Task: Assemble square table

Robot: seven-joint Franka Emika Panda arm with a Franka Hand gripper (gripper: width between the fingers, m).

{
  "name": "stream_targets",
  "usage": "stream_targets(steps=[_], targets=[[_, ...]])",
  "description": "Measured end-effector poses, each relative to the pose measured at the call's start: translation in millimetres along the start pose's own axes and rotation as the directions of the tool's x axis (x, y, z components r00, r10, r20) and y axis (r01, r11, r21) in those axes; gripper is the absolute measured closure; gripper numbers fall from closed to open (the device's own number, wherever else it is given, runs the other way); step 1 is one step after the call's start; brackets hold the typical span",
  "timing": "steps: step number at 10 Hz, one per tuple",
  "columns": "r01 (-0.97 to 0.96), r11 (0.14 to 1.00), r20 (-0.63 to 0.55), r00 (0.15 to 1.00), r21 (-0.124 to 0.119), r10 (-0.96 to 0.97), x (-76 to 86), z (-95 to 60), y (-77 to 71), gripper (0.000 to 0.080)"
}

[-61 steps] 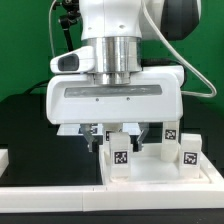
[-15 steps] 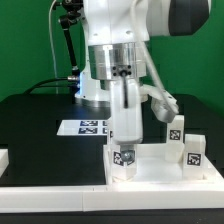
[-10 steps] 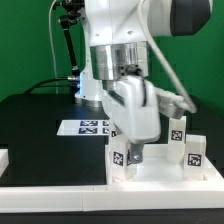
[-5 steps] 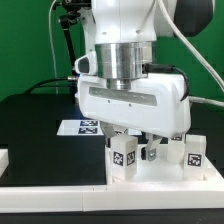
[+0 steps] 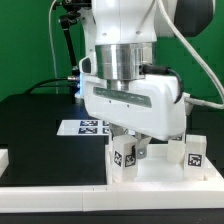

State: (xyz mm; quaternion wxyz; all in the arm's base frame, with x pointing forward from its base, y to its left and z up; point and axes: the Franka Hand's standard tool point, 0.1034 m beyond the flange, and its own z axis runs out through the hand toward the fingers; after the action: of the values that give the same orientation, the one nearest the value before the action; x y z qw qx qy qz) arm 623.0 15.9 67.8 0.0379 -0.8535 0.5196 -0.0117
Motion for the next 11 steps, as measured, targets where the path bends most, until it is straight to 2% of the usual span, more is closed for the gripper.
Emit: stream_targets(steps=[2, 4, 6, 8, 9, 10, 11], targets=[[-0.139, 0.990, 0.006, 0.990, 0.004, 0.139, -0.5, 0.2, -0.3, 0.0505], [-0.495, 0.869, 0.056, 0.868, 0.015, 0.493, 1.3, 0.7, 0.7, 0.0506], [-0.611, 0.792, 0.079, 0.790, 0.015, 0.608, 3.2, 0.3, 0.2, 0.0506], [-0.563, 0.826, 0.077, 0.825, 0.018, 0.560, 2.0, 0.9, -0.2, 0.0506], [-0.472, 0.881, 0.070, 0.880, 0.028, 0.470, -1.4, 1.4, -2.0, 0.0506], [-0.265, 0.964, 0.053, 0.963, 0.028, 0.263, -2.0, 1.0, -2.1, 0.0474], [-0.118, 0.993, 0.041, 0.992, 0.032, 0.117, -3.2, 1.4, -2.8, 0.0474]])
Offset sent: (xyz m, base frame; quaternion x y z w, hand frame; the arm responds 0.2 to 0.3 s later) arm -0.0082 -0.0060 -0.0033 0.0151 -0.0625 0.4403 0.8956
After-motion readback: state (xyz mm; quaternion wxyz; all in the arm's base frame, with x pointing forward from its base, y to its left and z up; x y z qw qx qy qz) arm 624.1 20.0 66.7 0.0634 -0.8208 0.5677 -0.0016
